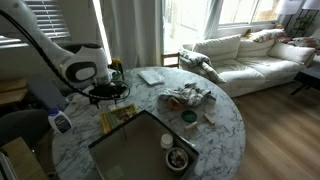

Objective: Put the yellow book in the clear container on the left

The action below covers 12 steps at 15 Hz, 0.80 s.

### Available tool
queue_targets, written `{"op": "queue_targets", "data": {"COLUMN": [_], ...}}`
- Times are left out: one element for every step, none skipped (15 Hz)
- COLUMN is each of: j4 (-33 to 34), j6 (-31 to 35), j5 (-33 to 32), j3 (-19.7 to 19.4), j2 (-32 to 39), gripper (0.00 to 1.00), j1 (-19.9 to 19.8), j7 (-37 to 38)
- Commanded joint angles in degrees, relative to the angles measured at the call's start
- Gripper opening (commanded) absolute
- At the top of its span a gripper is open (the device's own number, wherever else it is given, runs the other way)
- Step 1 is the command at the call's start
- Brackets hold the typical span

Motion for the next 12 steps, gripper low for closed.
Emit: {"op": "queue_targets", "data": {"j4": [1.8,2.0,2.4,2.7,2.9,3.1,3.3,3.5,3.8,3.9,4.1,4.3], "j6": [3.1,3.5,3.8,4.1,4.4,4.6,5.1,5.2,5.3,5.2,5.1,5.0], "j5": [-5.5,-6.6,-8.2,-9.2,-10.2,-10.9,-11.7,-12.2,-12.5,-12.8,-12.8,-12.7], "j3": [0.5,0.6,0.4,0.5,0.6,0.7,0.7,0.8,1.0,1.3,1.6,2.1], "j2": [3.7,4.4,5.0,5.5,6.0,6.3,6.6,6.8,7.0,6.9,6.9,6.8], "gripper": [1.0,0.99,0.98,0.94,0.84,0.74,0.65,0.57,0.48,0.42,0.34,0.26], "j1": [-1.5,-1.8,-1.8,-1.9,-2.0,-2.1,-2.0,-2.1,-2.2,-2.3,-2.4,-2.6], "j7": [4.5,5.4,6.6,7.5,8.5,9.2,10.2,10.9,11.4,11.8,12.0,12.2]}}
